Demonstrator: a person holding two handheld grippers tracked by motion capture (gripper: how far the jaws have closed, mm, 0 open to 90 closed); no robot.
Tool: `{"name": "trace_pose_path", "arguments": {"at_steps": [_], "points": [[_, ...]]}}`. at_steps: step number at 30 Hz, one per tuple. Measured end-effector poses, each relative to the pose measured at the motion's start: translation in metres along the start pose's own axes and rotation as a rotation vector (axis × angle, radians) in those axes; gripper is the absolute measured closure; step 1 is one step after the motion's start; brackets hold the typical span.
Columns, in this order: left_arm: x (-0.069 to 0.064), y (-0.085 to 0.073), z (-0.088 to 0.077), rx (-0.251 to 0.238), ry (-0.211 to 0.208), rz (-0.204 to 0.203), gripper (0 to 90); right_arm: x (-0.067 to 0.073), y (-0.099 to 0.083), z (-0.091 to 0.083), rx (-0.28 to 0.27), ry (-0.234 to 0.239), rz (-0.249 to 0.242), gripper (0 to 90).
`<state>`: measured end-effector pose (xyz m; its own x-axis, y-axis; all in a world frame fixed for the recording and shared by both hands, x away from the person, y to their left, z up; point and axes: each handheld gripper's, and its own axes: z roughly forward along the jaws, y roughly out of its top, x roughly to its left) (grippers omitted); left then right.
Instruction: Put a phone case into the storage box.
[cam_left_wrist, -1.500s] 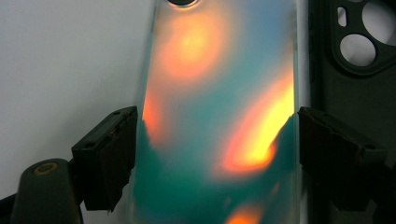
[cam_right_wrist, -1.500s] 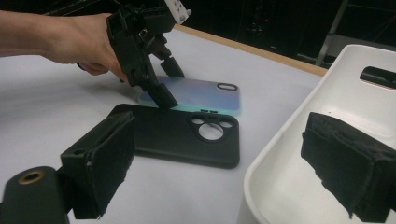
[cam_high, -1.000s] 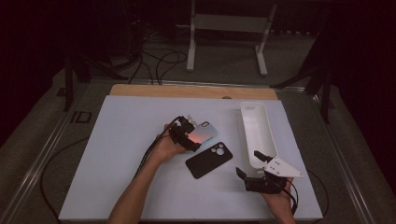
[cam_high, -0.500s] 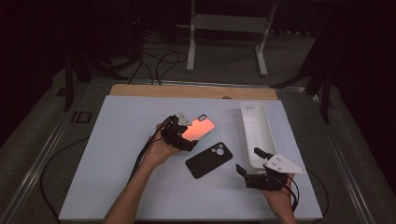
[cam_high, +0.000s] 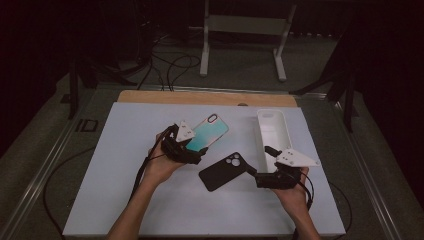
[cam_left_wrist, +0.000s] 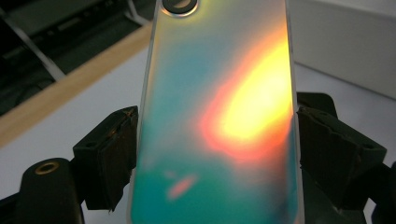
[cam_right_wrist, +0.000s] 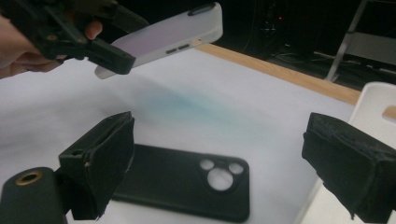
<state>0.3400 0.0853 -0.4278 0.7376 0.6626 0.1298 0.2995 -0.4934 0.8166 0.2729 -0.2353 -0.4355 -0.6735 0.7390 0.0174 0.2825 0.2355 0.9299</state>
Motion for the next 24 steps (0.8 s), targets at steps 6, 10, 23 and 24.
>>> {"name": "trace_pose_path", "arguments": {"at_steps": [6,10,23,24], "points": [[0.000,-0.005,-0.010,-0.053,0.022,-0.015,16.9,-0.004,0.016,0.011,0.005,0.026,0.012,9.3],[-0.006,-0.010,-0.014,-0.070,0.025,-0.009,16.9,-0.005,0.025,0.020,0.019,0.053,0.022,9.3],[-0.017,-0.035,-0.026,-0.098,-0.002,-0.019,16.8,0.007,0.044,0.050,0.047,0.150,0.036,9.3],[-0.018,-0.035,-0.026,-0.101,0.003,-0.019,16.9,0.008,0.045,0.052,0.048,0.153,0.037,9.3]]}}
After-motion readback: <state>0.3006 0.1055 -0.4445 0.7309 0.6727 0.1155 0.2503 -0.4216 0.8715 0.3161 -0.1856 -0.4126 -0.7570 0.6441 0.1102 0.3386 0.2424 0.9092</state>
